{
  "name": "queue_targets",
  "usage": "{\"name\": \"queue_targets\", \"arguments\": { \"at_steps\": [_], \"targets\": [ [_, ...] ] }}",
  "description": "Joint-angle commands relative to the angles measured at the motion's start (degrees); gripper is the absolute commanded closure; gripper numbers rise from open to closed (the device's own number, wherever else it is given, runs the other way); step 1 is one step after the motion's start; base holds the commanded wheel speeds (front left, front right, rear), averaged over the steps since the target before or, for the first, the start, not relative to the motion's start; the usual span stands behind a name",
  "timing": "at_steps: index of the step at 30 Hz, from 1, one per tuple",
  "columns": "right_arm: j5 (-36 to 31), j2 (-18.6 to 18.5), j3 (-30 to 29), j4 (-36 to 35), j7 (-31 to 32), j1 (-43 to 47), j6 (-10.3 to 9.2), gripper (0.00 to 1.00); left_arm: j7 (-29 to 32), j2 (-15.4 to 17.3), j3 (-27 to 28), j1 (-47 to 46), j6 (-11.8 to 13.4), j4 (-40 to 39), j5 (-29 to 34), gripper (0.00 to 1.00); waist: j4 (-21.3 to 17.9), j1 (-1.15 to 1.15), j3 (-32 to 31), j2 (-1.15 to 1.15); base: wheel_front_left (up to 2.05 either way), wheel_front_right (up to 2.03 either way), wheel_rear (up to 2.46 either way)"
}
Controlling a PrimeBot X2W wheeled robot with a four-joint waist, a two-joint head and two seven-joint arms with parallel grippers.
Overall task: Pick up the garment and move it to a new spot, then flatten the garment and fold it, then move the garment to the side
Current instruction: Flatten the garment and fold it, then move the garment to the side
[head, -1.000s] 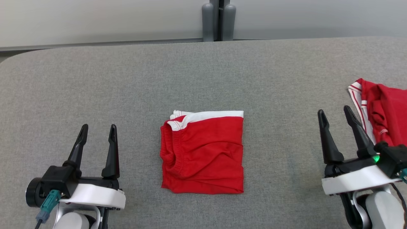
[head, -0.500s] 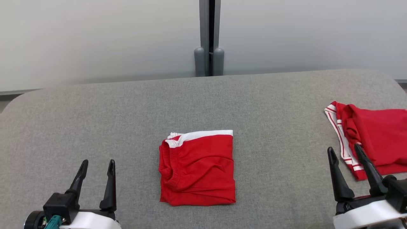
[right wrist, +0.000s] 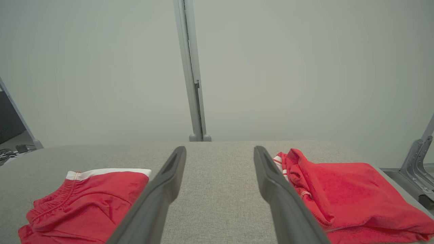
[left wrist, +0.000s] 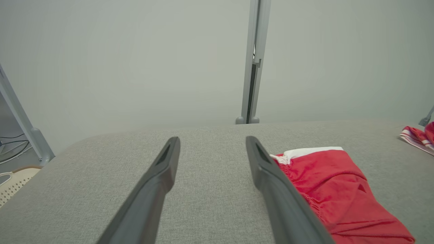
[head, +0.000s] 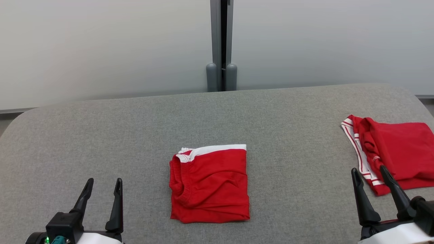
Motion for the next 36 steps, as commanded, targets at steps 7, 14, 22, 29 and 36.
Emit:
{"name": "queue_targets", "arguments": {
  "at_steps": [7,14,22,29,36],
  "targets": [
    [-0.5,0.3,-0.4,-0.7,0.5,0.0,-0.01,0.0,0.3,0.5,-0.3,-0.7,0.7,-0.7,0.1,0.0,0.1,0.0,0.4,0.0,0.0,0.0,0.0],
    [-0.7,0.5,-0.6,-0.7,0.6,-0.1,-0.01,0.0,0.1,0.5,-0.5,-1.2,1.0,-0.8,0.0,0.0,0.3,0.0,0.7,0.0,0.0,0.0,0.0],
    [-0.6,0.6,-0.7,0.2,0.7,-0.5,-0.01,0.0,0.0,0.5,-0.7,-1.6,1.1,-1.4,-0.2,0.0,1.0,0.0,1.3,0.0,0.0,0.0,0.0],
    [-1.3,0.0,0.4,3.3,1.9,-2.6,-0.01,0.0,-0.8,-0.3,-0.9,-5.0,0.8,-2.6,0.1,0.0,4.5,0.0,5.3,0.0,0.0,0.0,0.0],
    [-0.2,0.5,5.3,10.6,2.4,-8.1,-0.01,0.0,-2.5,-2.0,-1.9,-10.5,-0.3,-2.8,0.4,0.0,9.5,0.0,11.2,0.0,0.0,0.0,0.0]
  ]
}}
